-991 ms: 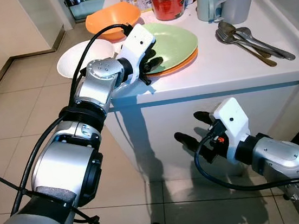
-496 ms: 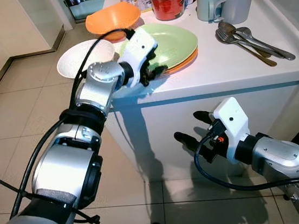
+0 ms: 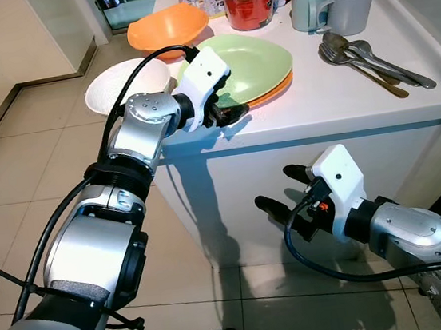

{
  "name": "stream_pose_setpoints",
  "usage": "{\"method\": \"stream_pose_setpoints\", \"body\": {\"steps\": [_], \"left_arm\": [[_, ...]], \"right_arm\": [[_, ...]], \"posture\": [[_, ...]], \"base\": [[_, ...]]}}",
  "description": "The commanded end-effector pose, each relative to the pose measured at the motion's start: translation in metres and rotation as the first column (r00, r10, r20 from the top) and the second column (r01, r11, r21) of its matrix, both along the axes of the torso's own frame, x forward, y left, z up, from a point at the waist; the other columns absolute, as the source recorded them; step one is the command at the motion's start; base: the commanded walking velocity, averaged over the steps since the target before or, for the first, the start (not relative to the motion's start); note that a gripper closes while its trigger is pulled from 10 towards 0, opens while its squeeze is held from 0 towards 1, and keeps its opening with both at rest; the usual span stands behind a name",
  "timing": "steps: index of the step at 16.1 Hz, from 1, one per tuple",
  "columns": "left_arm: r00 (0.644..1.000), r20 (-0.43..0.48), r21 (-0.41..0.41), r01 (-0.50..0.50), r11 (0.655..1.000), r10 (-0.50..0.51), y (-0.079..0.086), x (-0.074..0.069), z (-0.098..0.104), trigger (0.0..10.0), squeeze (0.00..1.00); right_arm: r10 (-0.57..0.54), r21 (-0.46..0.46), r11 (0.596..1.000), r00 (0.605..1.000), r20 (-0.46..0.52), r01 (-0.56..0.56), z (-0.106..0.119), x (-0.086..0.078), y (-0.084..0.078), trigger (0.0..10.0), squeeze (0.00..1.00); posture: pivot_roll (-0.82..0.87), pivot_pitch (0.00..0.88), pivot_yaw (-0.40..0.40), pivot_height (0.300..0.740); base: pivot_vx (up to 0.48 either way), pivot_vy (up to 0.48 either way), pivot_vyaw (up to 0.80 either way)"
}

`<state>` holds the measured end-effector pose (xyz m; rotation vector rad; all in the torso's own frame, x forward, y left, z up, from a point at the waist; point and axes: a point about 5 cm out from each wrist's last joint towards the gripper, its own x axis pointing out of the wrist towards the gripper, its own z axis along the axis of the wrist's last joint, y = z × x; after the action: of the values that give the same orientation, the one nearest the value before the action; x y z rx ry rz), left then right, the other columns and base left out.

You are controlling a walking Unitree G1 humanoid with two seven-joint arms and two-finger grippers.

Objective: Setting the table

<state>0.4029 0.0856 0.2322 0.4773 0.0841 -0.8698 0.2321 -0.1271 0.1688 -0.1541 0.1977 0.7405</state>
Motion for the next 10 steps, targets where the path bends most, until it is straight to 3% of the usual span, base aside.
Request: {"method": "stream_pose_setpoints", "body": {"steps": [1,8,10], "left_arm": [[1.000,0.002,0.020,-0.005,1.000,0.005,0.0049,-0.0004,-0.0007,10.0,1.00],[1.000,-0.014,0.046,0.009,0.999,-0.009,0.0052,-0.0015,-0.0066,10.0,1.00],[1.000,-0.004,0.095,0.000,0.995,0.000,0.0054,-0.0011,-0.0094,10.0,1.00]], "right_arm": [[0.016,0.011,1.000,1.000,0.002,-0.016,0.0006,-0.0004,0.0037,10.0,0.00],[0.014,0.012,1.000,1.000,-0.002,-0.014,0.0007,-0.0016,0.0032,10.0,0.00],[0.014,0.012,1.000,1.000,-0.002,-0.014,0.0006,-0.0016,0.0032,10.0,0.00]], "posture": [[0.00,0.092,0.169,0.740],[-0.01,0.103,0.171,0.740],[-0.01,0.104,0.172,0.740]], "base": [[0.000,0.000,0.00],[0.000,0.000,0.00],[0.000,0.000,0.00]]}}
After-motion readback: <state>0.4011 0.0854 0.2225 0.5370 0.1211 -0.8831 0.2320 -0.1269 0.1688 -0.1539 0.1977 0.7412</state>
